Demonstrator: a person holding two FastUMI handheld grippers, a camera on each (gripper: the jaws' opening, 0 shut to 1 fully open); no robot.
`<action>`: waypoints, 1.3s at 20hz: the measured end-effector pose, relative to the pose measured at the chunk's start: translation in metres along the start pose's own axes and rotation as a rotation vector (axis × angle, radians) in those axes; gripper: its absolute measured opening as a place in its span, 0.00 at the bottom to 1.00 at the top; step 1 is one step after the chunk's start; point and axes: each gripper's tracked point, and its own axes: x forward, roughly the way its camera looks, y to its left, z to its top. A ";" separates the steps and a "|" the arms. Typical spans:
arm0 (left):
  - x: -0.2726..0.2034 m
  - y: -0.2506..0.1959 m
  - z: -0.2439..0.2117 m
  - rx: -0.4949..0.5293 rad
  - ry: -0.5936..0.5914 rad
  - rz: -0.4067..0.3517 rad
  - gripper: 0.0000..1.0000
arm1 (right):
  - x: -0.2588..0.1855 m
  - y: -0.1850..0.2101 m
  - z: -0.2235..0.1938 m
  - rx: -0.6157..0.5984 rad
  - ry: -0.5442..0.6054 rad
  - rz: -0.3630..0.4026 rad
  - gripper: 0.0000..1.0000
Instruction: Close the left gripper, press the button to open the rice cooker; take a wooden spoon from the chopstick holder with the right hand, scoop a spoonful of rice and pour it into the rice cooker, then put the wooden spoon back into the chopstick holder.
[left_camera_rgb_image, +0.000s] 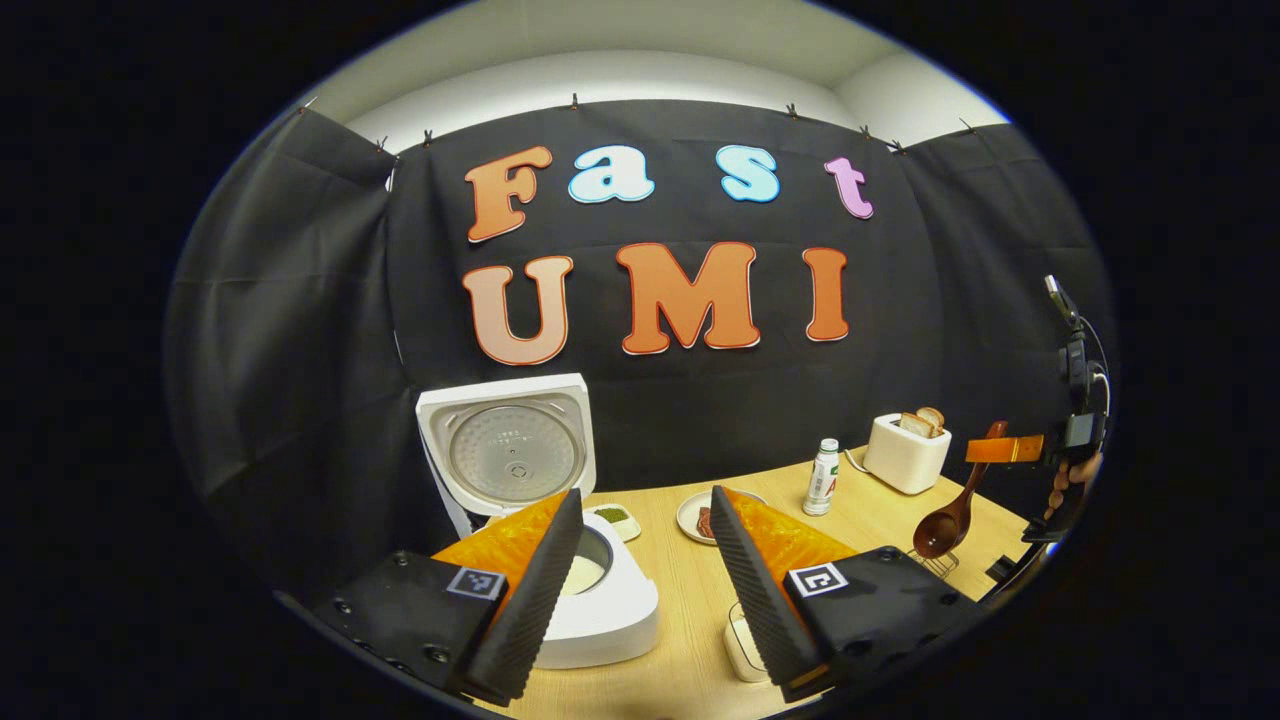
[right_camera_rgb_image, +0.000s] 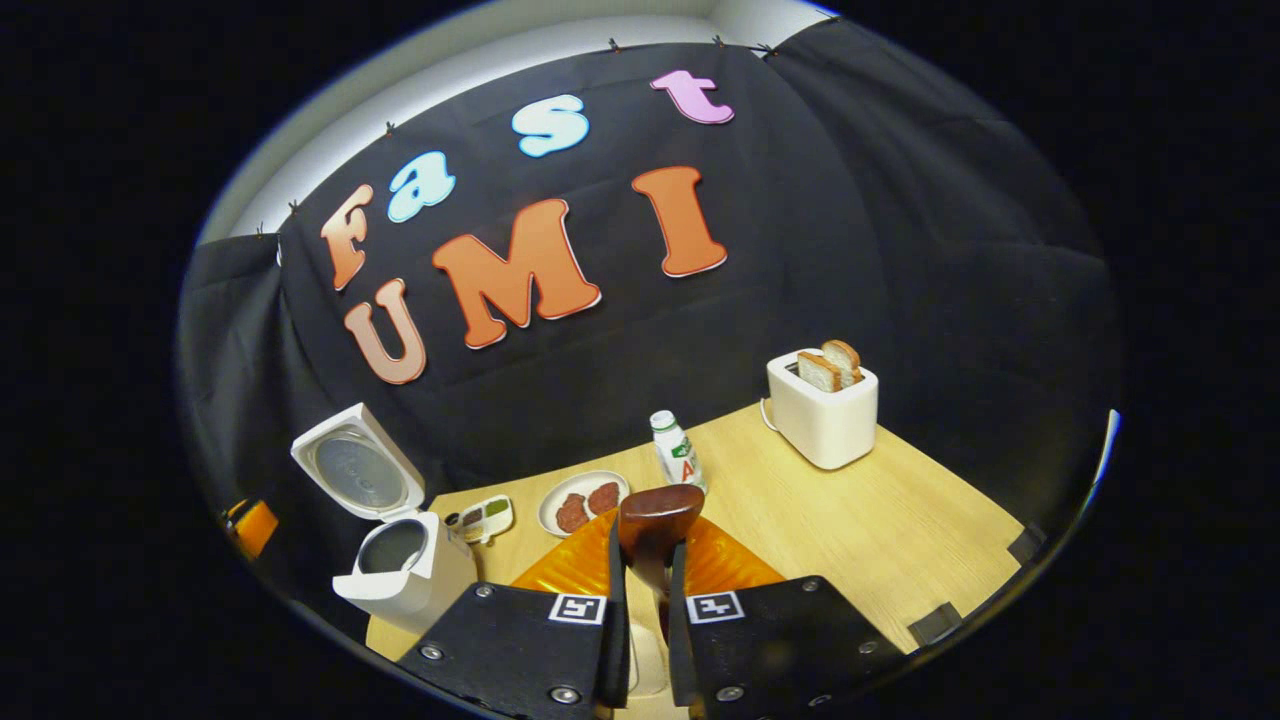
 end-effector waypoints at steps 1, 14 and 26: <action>-0.001 0.004 -0.001 -0.003 0.001 0.005 0.87 | 0.000 0.014 -0.002 0.013 0.013 0.024 0.15; -0.048 0.077 -0.016 -0.030 0.022 0.194 0.87 | 0.058 0.088 -0.131 -0.313 0.177 0.130 0.14; -0.072 0.109 -0.026 -0.015 0.060 0.291 0.88 | 0.060 0.135 -0.201 -0.268 0.272 0.234 0.14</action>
